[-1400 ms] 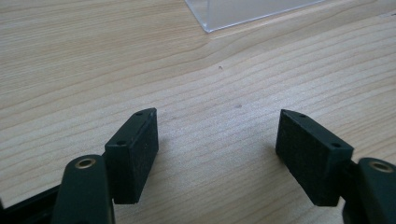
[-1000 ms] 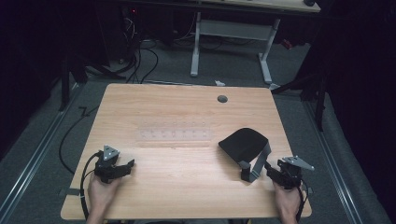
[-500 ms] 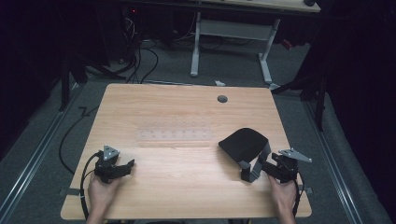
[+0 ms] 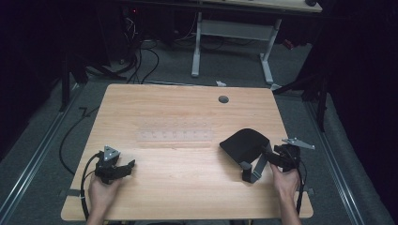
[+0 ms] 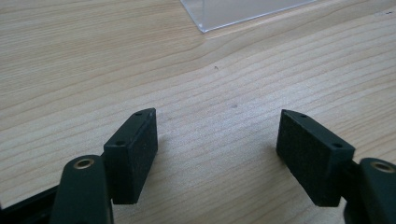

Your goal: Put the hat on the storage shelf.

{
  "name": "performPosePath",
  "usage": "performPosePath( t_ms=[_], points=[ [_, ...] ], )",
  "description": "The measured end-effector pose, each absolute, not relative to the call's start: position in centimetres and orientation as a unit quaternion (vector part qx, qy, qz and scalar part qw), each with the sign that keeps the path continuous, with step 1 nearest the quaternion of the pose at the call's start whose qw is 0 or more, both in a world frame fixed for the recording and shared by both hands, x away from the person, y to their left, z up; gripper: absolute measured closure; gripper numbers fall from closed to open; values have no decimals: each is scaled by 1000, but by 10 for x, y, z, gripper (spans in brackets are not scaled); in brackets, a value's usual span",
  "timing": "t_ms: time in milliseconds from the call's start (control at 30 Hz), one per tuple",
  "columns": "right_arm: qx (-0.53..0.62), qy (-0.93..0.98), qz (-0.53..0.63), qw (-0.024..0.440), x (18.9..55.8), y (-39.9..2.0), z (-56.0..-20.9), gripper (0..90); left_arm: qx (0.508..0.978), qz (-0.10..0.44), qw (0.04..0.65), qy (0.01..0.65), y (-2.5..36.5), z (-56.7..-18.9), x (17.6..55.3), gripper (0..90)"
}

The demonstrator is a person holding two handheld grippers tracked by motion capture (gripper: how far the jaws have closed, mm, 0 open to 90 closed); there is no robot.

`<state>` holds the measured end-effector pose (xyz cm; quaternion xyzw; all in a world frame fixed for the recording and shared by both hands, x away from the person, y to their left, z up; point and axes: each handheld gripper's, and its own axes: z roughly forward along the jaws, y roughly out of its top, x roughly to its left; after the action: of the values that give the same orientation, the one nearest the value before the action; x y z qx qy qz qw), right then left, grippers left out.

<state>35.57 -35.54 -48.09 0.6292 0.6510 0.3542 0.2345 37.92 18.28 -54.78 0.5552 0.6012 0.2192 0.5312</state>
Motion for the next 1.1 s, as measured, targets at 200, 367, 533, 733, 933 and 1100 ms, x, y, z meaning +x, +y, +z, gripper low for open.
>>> performPosePath(
  t_ms=[200, 367, 533, 733, 933, 1100],
  points=[
    [623, 654, 359, 235, 365, -354, -478, 400, 561, 217, 534, 595, 182, -548, 379, 329],
    [621, 655, 362, 233, 373, -352, -478, 399, 561, 216, 535, 594, 181, -548, 379, 328],
    [621, 665, 345, 232, 380, -353, -487, 400, 560, 216, 535, 595, 181, -548, 379, 327],
    [626, 654, 366, 215, 389, -358, -494, 401, 561, 216, 534, 594, 180, -548, 379, 318],
    [623, 663, 359, 208, 394, -357, -501, 405, 561, 216, 534, 595, 180, -548, 379, 314],
    [624, 664, 363, 196, 397, -355, -505, 426, 560, 216, 534, 596, 180, -548, 379, 313]
  ],
)
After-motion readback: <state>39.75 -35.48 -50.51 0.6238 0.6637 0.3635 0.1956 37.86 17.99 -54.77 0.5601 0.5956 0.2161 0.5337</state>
